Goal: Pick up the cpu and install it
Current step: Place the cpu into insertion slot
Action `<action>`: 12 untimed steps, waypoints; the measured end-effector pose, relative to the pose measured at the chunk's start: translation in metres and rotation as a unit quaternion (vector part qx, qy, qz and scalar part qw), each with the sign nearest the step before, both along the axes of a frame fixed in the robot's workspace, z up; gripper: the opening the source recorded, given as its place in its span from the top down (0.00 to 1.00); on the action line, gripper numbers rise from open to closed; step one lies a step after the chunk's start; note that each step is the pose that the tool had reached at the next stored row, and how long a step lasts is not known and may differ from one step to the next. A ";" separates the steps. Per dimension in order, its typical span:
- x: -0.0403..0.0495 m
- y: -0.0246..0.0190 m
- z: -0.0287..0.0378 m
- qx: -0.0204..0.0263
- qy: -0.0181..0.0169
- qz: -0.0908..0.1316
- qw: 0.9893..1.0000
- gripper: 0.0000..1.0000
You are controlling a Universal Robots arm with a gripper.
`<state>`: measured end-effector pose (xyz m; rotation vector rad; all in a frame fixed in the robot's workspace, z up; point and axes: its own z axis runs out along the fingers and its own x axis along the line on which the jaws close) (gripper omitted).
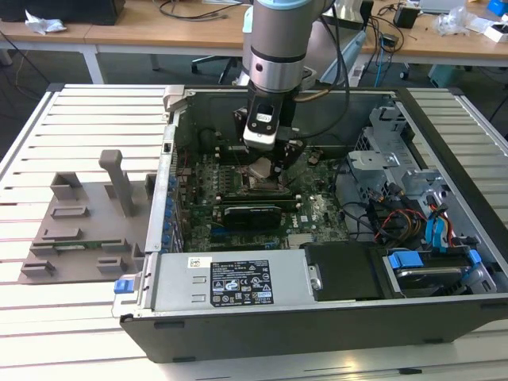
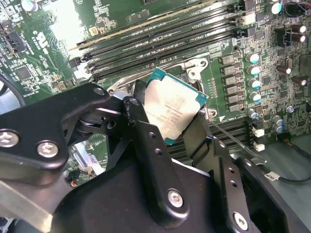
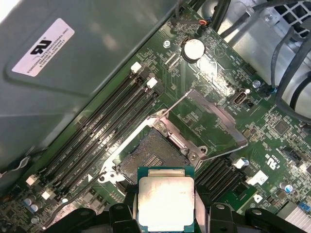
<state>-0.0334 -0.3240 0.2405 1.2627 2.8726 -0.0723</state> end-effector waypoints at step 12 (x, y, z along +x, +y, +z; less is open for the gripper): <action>0.0000 0.0000 0.0000 -0.001 0.000 -0.037 0.999 0.45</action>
